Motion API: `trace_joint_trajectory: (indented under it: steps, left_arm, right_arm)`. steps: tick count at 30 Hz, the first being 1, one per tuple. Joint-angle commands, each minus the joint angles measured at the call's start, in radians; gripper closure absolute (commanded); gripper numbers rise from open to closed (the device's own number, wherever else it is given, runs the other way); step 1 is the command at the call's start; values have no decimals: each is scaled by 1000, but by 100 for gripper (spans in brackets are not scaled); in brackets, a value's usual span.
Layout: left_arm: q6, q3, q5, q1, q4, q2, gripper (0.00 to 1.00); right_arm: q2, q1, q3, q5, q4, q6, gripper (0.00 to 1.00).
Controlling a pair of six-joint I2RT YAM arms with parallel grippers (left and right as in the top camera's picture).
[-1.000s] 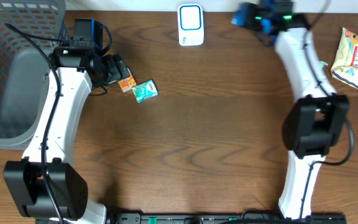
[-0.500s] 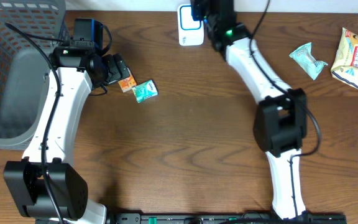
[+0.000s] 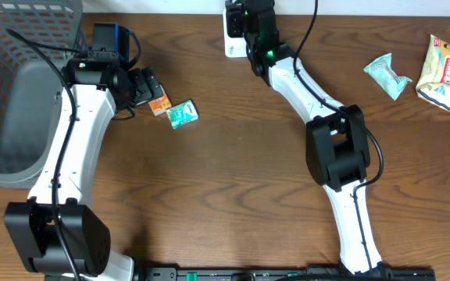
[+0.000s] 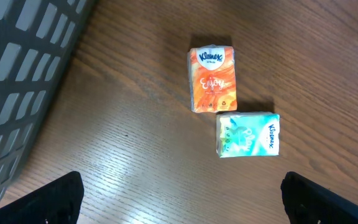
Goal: Scan the item barcode
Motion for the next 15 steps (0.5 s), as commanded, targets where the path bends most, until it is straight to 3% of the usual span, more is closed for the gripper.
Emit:
trace_joint_trajectory:
  steps: [1, 12, 15]
  left_arm:
    - [6, 4, -13, 3, -3, 5, 0]
    - [6, 4, -13, 3, -3, 5, 0]
    - [6, 4, -13, 3, -3, 5, 0]
  right_arm:
    - [-44, -32, 5, 37, -19, 39, 62]
    - [-164, -285, 5, 100, -390, 63, 64]
    - [-164, -386, 5, 129, -543, -6, 63]
